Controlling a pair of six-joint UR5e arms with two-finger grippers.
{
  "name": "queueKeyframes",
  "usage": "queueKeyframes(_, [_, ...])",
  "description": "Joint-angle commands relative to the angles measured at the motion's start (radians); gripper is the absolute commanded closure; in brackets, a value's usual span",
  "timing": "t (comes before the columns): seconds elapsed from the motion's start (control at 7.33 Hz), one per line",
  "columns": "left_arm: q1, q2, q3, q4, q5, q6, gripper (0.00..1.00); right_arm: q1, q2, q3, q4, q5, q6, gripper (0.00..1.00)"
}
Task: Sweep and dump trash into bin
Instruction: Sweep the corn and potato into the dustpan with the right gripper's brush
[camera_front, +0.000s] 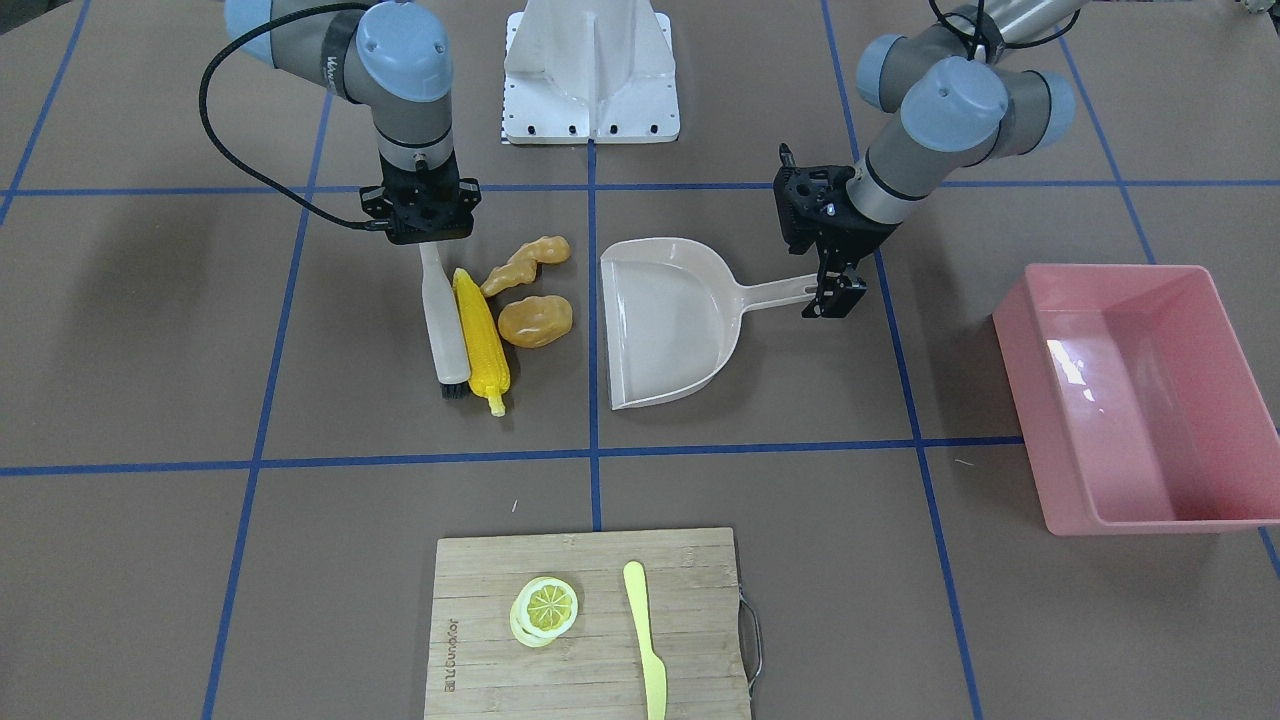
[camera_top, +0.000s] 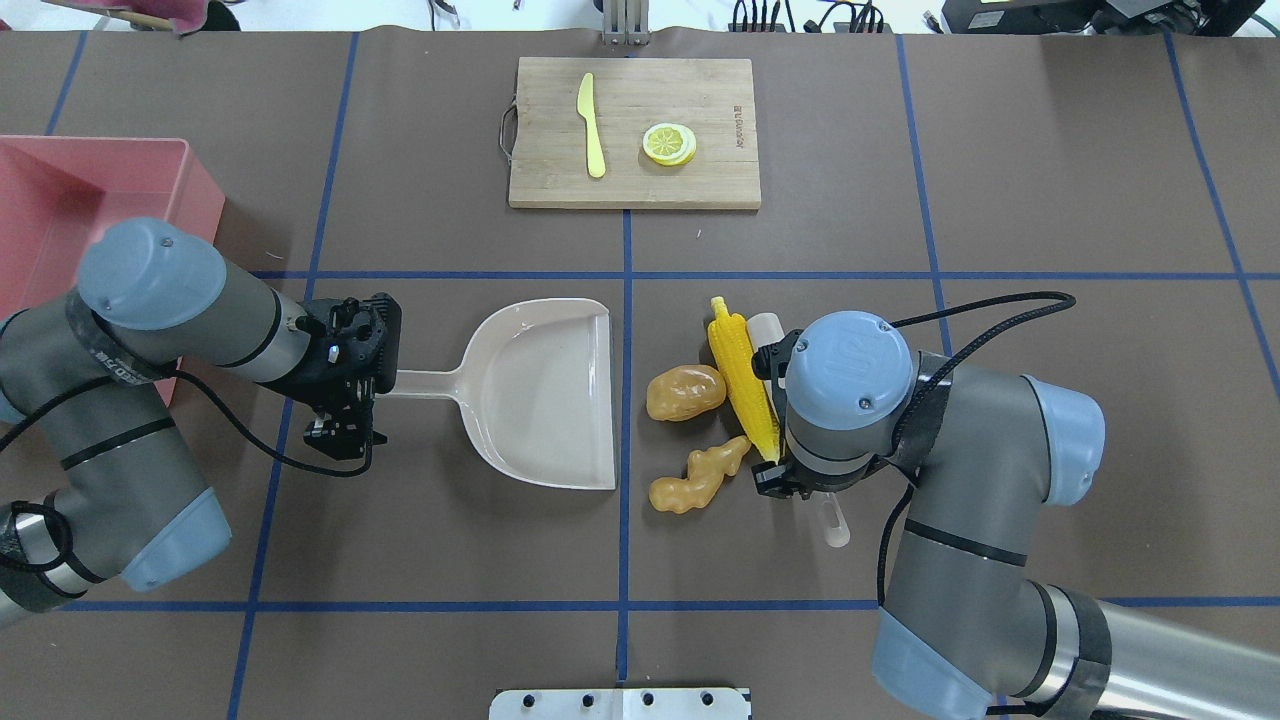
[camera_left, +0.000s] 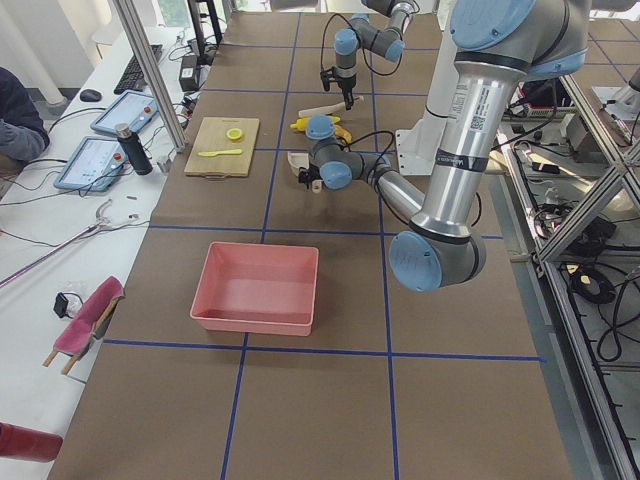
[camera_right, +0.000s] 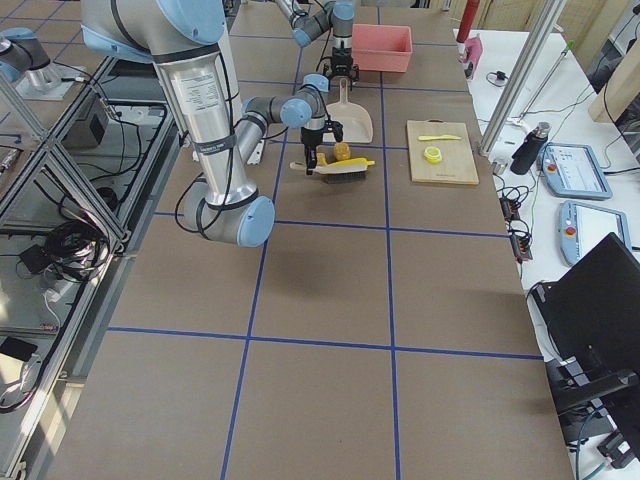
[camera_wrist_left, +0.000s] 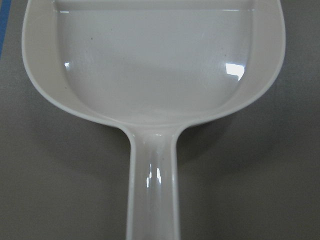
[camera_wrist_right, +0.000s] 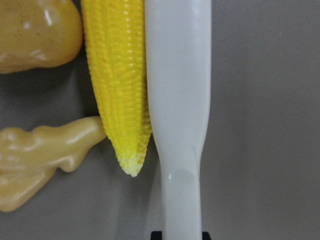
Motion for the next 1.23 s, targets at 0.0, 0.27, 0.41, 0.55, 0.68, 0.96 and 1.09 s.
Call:
queueKeyframes(0.0, [0.001,-0.001,-0.001,-0.003,0.0,0.0,0.03,-0.02,0.009,-0.022,0.112,0.006,0.097,1.0])
queueKeyframes(0.27, [0.0,0.002,-0.001,-0.017,0.0,0.002,0.03,-0.051,0.034,-0.076,0.194,0.003,0.155,1.0])
queueKeyframes(0.41, [0.0,0.008,-0.004,-0.023,0.0,0.0,0.03,-0.054,0.04,-0.075,0.197,0.005,0.161,1.0])
queueKeyframes(0.55, [-0.002,0.01,-0.004,-0.023,0.0,0.002,0.03,-0.062,0.049,-0.076,0.219,0.005,0.202,1.0])
queueKeyframes(0.68, [-0.002,0.008,-0.003,-0.023,0.001,0.002,0.03,-0.063,0.049,-0.078,0.254,0.005,0.226,1.0])
queueKeyframes(0.96, [0.0,0.008,0.002,-0.023,0.001,0.002,0.03,-0.089,0.049,-0.079,0.304,0.005,0.279,1.0])
queueKeyframes(1.09, [0.0,0.007,0.002,-0.023,0.001,0.002,0.03,-0.103,0.051,-0.079,0.335,0.005,0.3,1.0])
